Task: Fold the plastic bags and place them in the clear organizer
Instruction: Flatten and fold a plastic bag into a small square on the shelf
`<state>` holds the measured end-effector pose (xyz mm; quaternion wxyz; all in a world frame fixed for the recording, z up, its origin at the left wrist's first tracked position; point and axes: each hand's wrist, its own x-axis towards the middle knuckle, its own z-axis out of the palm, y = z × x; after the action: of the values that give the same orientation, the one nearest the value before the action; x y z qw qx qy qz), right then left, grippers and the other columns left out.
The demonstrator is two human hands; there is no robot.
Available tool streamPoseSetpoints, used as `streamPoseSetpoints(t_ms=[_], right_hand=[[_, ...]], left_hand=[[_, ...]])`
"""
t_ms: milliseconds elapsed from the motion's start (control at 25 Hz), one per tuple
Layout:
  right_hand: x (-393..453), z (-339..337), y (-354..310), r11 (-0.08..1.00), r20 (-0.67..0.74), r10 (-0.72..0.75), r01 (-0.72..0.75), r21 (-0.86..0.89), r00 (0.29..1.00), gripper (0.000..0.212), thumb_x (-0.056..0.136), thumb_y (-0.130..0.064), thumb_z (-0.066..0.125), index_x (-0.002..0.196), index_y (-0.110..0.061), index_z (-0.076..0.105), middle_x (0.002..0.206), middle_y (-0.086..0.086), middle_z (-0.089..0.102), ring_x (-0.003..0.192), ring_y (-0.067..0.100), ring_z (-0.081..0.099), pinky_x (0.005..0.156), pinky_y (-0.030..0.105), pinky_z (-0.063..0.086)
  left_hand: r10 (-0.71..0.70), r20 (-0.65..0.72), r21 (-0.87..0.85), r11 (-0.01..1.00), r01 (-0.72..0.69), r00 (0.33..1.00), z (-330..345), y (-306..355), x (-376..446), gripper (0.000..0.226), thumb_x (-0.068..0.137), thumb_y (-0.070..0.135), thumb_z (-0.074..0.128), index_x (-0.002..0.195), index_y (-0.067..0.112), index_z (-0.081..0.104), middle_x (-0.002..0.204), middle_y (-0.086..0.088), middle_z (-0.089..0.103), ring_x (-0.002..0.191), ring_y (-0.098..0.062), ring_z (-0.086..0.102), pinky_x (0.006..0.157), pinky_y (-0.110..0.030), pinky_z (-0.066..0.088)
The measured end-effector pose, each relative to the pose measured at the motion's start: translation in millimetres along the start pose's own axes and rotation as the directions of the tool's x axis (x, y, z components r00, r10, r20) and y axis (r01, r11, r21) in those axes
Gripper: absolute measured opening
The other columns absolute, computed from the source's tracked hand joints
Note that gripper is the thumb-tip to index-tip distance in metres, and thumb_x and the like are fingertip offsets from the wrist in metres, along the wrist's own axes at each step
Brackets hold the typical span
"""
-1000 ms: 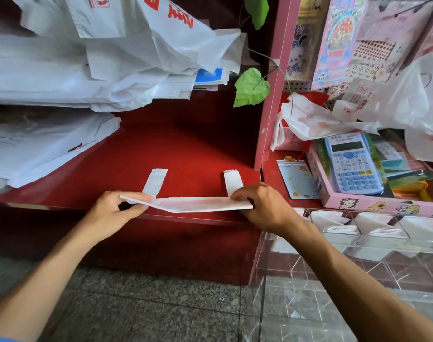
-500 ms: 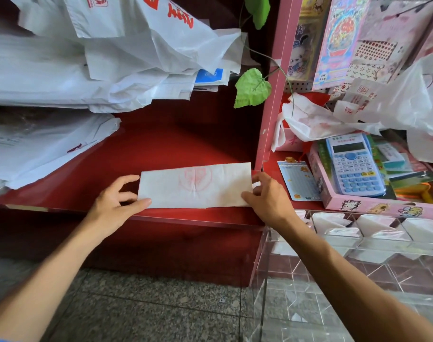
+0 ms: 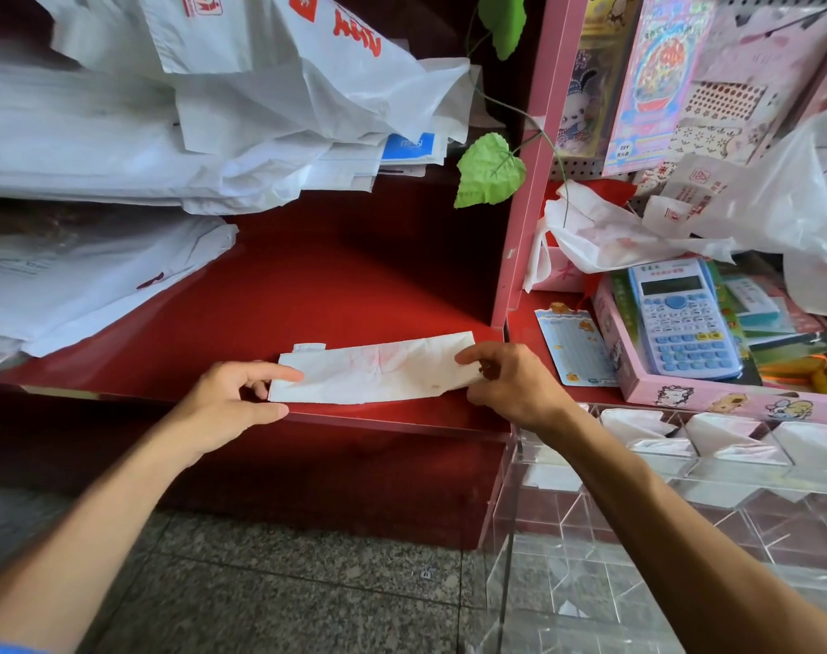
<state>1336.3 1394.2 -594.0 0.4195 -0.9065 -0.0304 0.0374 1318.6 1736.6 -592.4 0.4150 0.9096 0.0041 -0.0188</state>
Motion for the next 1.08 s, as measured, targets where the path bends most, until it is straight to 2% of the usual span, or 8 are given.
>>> streamPoseSetpoints(t_ms=[120,280,400,520,640,840,960,1080], right_hand=[[2,1,3,0.995,-0.058,-0.092,0.090,-0.044,0.994,0.037,0.077,-0.008,0.072,0.111,-0.024,0.072,0.089,-0.006,0.066,0.083,0.012,0.064,0.077,0.026,0.052],[2,-5,-1,0.978,-0.172,-0.194,0.204,0.043,0.966,0.002,0.086,-0.026,0.075,0.084,-0.026,0.074,0.074,-0.008,0.057,0.064,0.003,0.052,0.061,0.020,0.040],[2,-10,-5,0.954,-0.196,-0.158,0.201,0.223,0.968,0.026,0.090,-0.031,0.071,0.076,-0.010,0.067,0.077,-0.005,0.057,0.065,0.004,0.051,0.062,0.017,0.040],[0,-11,-10,0.855,-0.161,-0.102,0.169,0.490,0.982,0.034,0.094,-0.029,0.065,0.080,0.002,0.062,0.072,0.002,0.064,0.065,0.008,0.057,0.059,0.021,0.048],[2,-4,-12,0.827,-0.187,-0.053,0.148,0.542,0.981,0.029,0.097,-0.029,0.061,0.087,-0.002,0.063,0.074,0.000,0.067,0.065,0.008,0.062,0.058,0.027,0.053],[5,3,-7,0.858,-0.189,0.002,0.095,0.504,0.982,0.032,0.099,-0.033,0.058,0.096,-0.002,0.062,0.081,0.008,0.068,0.072,0.015,0.064,0.065,0.041,0.056],[8,5,-5,0.886,-0.196,0.041,0.056,0.461,0.980,0.023,0.098,-0.031,0.059,0.097,-0.008,0.064,0.077,-0.001,0.065,0.067,0.012,0.059,0.059,0.031,0.049],[11,4,-3,0.929,-0.262,0.124,-0.019,0.370,0.957,0.018,0.095,-0.034,0.059,0.105,-0.019,0.061,0.083,-0.002,0.068,0.068,0.015,0.063,0.060,0.034,0.052]], left_hand=[[-0.005,-0.059,-0.076,0.997,0.000,0.998,0,1,1,0.043,0.080,0.005,0.078,0.091,0.047,0.076,0.080,-0.002,0.052,0.077,-0.016,0.051,0.077,-0.027,0.038],[0.023,-0.128,-0.337,0.939,-0.066,0.991,1,8,-1,0.031,0.087,0.007,0.070,0.087,0.036,0.079,0.090,0.006,0.062,0.091,-0.010,0.056,0.087,-0.022,0.037],[0.011,-0.186,-0.488,0.867,-0.102,0.983,0,15,1,0.020,0.093,0.015,0.063,0.090,0.027,0.079,0.104,0.005,0.073,0.106,-0.012,0.063,0.100,-0.027,0.041],[-0.060,-0.228,-0.585,0.807,-0.087,0.972,7,33,0,0.018,0.097,0.019,0.058,0.090,0.021,0.075,0.094,0.009,0.076,0.096,-0.005,0.068,0.087,-0.019,0.049],[-0.075,-0.276,-0.575,0.812,-0.102,0.958,17,36,2,0.021,0.101,0.022,0.054,0.087,0.024,0.069,0.083,0.018,0.073,0.082,0.004,0.066,0.073,-0.010,0.050],[-0.167,-0.304,-0.521,0.853,-0.017,0.938,25,31,6,0.028,0.101,0.033,0.053,0.121,0.017,0.064,0.112,0.008,0.055,0.115,-0.007,0.046,0.095,-0.023,0.034],[-0.202,-0.332,-0.460,0.887,0.029,0.921,26,28,10,0.019,0.100,0.035,0.054,0.081,0.031,0.052,0.104,0.004,0.045,0.100,-0.011,0.040,0.073,-0.020,0.032],[-0.387,-0.391,-0.497,0.852,0.162,0.835,23,27,14,0.014,0.100,0.033,0.056,0.094,0.021,0.062,0.103,0.003,0.047,0.096,-0.013,0.042,0.077,-0.025,0.036]])
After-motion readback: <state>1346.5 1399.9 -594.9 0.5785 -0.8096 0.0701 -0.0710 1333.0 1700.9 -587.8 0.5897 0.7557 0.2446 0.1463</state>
